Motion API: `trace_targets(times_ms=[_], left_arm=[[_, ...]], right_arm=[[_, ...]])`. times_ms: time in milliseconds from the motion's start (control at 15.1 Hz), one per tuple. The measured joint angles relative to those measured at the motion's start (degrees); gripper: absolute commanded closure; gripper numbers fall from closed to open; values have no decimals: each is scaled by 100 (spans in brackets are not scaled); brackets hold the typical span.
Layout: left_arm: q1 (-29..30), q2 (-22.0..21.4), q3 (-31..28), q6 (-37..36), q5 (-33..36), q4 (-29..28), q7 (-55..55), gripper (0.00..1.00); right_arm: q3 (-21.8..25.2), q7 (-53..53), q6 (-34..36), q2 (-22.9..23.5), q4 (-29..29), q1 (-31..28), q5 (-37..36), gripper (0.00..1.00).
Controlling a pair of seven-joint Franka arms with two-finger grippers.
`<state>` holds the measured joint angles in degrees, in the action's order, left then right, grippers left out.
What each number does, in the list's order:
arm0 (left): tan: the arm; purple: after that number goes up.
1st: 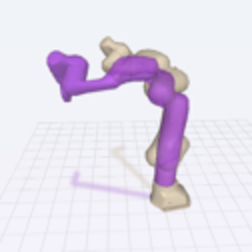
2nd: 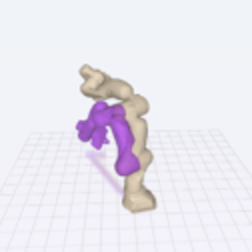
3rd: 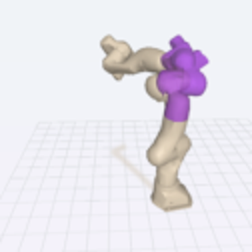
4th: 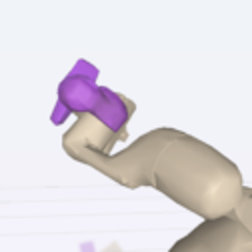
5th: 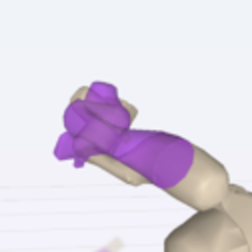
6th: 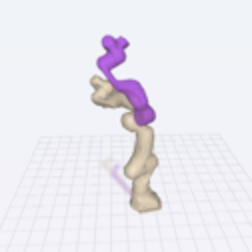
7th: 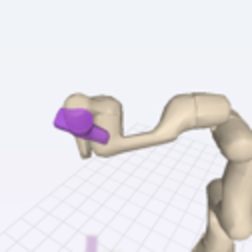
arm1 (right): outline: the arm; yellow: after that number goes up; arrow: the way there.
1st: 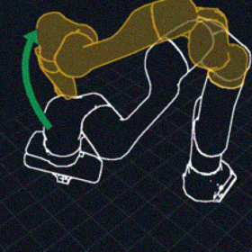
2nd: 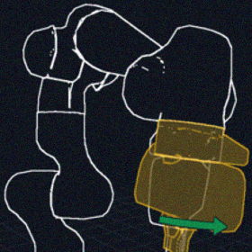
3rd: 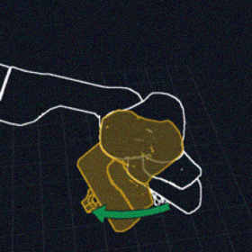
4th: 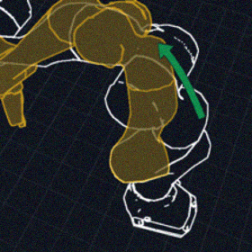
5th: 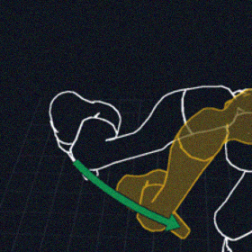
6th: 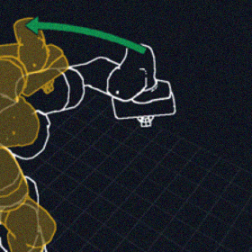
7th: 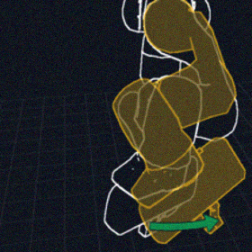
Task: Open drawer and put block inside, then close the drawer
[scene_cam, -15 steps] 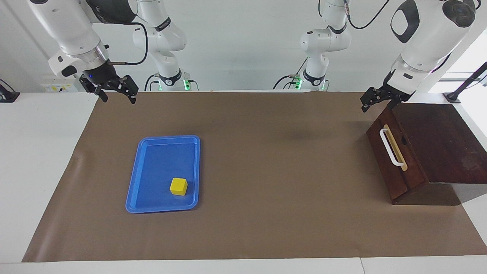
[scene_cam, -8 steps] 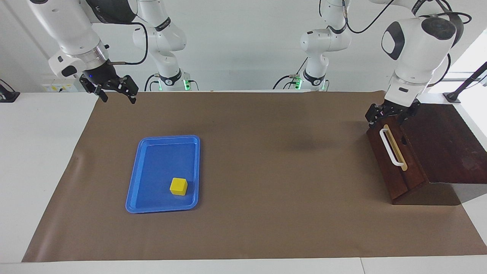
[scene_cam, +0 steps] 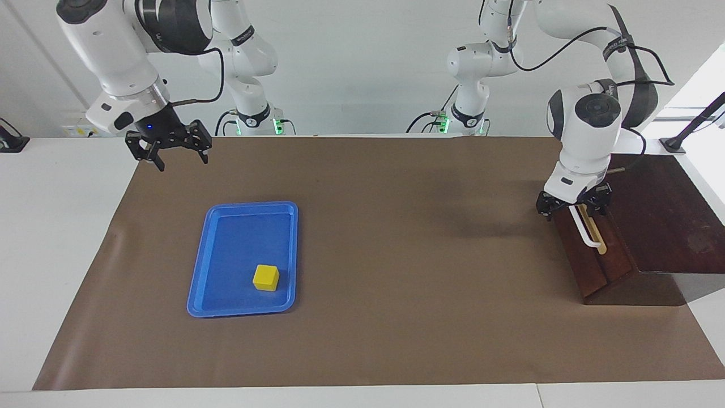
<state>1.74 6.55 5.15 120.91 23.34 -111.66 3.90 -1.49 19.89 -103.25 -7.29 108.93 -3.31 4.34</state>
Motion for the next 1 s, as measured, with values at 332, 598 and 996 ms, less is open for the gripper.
trace_targets(times_ms=[332, 598, 996], left_arm=[[22, 115, -36, 451, 252, -248, -66, 0], [23, 207, -39, 647, 627, -415, -78, 0], [-74, 275, 17, 831, 702, -419, 424, 0]], right_arm=[[6, 2842, -1032, -184, 934, -25, 678, 0], [15, 5836, -1795, 518, 1210, -261, 1989, 0], [-26, 7989, -2225, 1274, 1083, -174, 2870, 0]])
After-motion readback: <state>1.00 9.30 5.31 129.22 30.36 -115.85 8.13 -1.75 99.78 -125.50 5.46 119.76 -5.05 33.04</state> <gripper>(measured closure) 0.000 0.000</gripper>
